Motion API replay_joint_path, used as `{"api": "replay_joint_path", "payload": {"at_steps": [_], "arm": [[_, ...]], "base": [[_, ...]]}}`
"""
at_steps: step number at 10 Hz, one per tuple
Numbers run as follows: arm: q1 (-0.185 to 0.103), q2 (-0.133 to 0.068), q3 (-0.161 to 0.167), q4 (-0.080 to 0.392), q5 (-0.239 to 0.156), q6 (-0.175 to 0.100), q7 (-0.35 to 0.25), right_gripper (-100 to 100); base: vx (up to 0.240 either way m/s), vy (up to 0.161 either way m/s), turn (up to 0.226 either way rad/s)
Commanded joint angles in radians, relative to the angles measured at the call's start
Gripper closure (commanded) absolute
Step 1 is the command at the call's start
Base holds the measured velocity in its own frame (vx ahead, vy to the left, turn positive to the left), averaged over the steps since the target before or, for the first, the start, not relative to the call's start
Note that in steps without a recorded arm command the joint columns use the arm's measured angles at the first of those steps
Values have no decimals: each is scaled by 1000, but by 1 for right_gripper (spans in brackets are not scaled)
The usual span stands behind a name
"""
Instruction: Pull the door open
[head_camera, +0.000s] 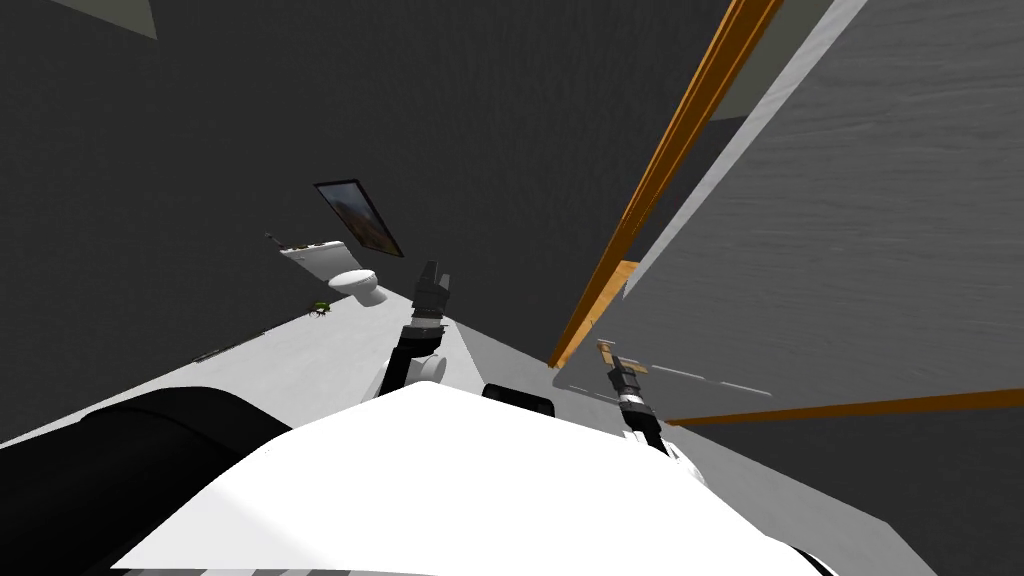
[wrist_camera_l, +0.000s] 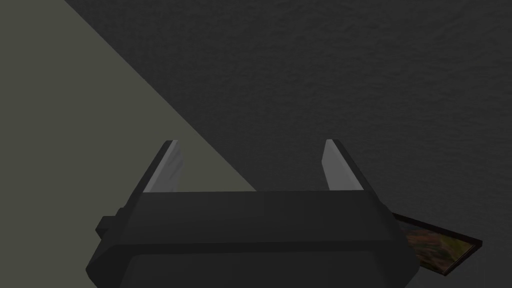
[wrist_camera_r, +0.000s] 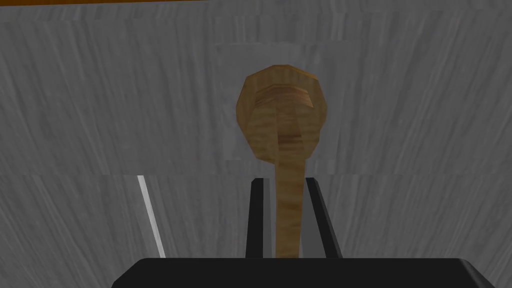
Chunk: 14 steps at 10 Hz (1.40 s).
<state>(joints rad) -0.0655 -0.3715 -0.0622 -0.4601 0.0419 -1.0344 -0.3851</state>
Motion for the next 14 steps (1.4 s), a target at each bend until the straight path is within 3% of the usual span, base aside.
{"api": "replay_joint_path", "payload": {"at_steps": [1,2,7,10,11,12,14], "arm": [[17,-10,12,-12,10,-15,-19,100],[5,-5,8,1,6,-13,-11,100],[64,-49,34,17,35,-113,-66,100],[90,-70,44,24,47,-159,-90,100],[95,-73,46,25,49,-166,-94,100],[105,-68,46,-1,48,-143,-91,100],[118,-75,46,14,52,-171,-98,100]], "base": [[-205,-91,102],[-88,-30,29],[-188,-63,151],[-207,-67,116],[-150,-54,75],[-66,-22,11],[-203,-69,213]]}}
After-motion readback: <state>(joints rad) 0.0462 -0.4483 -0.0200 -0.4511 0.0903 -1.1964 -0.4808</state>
